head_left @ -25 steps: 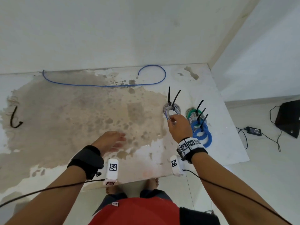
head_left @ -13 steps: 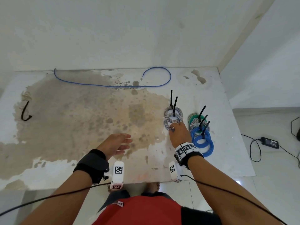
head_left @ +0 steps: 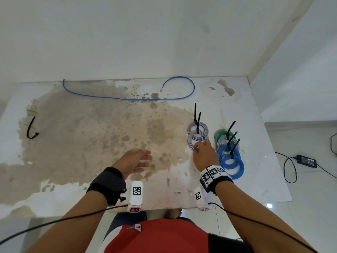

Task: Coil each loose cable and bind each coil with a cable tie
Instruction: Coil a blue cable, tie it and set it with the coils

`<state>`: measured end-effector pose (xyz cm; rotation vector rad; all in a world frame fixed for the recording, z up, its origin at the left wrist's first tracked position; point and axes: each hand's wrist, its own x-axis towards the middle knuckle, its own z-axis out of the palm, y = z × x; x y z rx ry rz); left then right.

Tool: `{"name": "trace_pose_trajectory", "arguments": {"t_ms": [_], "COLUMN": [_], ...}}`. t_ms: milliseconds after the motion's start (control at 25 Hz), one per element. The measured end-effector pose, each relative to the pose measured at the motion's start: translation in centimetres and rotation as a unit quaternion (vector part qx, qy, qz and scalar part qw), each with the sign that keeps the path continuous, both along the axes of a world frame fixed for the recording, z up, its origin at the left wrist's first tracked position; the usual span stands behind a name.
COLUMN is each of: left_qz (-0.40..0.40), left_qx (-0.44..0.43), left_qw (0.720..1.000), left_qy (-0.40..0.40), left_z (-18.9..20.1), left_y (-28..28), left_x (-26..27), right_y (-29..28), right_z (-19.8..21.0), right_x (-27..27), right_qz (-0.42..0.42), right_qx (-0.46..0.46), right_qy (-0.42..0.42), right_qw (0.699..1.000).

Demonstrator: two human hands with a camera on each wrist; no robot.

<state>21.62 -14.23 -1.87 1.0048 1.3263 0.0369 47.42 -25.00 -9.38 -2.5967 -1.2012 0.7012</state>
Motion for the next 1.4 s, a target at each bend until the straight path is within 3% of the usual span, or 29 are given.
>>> {"name": "trace_pose_trajectory", "arguments": {"t_ms": [120,200,360,480,560,680,760,880,1040,1200,1320,1400], "left_qz": [-0.003,-0.004,-0.005,-0.003,-0.006,-0.001,0.009,-0.012,-0.028,-0.119,-0.094,-0.073], "left_qx": [-0.003,0.005,0.056,0.099,0.125,0.160,0.177,0.222,0.329,0.444,0.530,0.525], "left_qw": [1.000,1.000,0.998,0.995,0.992,0.987,0.984,0.974,0.944,0.887,0.840,0.847], "left_qy": [-0.014,-0.013,-0.005,0.000,-0.003,-0.006,-0.021,-0.033,-0.016,0.051,0.067,0.040], "left_z": [0.3,0.5,0.7,0.1,-0.6,-1.8,-2.8,-3.8,-2.6,-1.8,0.2,1.2], "left_y": [1.6,3.6,9.3,14.4,17.6,21.8,23.7,25.4,27.0,29.3,29.1,27.6], "left_x": [-0.6,-1.4,-4.4,-7.8,-10.1,-12.9,-14.1,-15.2,-16.2,-17.1,-16.9,-16.3], "right_y": [0.8,3.4,13.3,22.6,28.1,34.5,36.8,38.2,37.6,35.4,33.1,31.1], "right_z": [1.1,2.2,3.9,4.5,4.5,3.5,2.1,0.1,-0.3,4.2,9.4,12.2], "right_x": [-1.9,-3.9,-9.1,-14.3,-17.5,-20.6,-21.4,-22.0,-23.1,-24.5,-24.2,-23.2], "right_qz": [-0.010,0.041,0.225,0.285,0.279,0.195,0.166,0.140,0.100,0.144,0.155,0.126], "right_qx": [0.114,0.145,0.028,-0.035,-0.013,0.063,0.056,0.037,0.106,0.259,0.312,0.339], "right_qy": [0.000,0.050,0.154,0.159,0.120,0.069,0.054,0.047,0.077,0.138,0.196,0.253], "right_qw": [0.993,0.987,0.962,0.945,0.953,0.976,0.983,0.988,0.986,0.945,0.917,0.897]}}
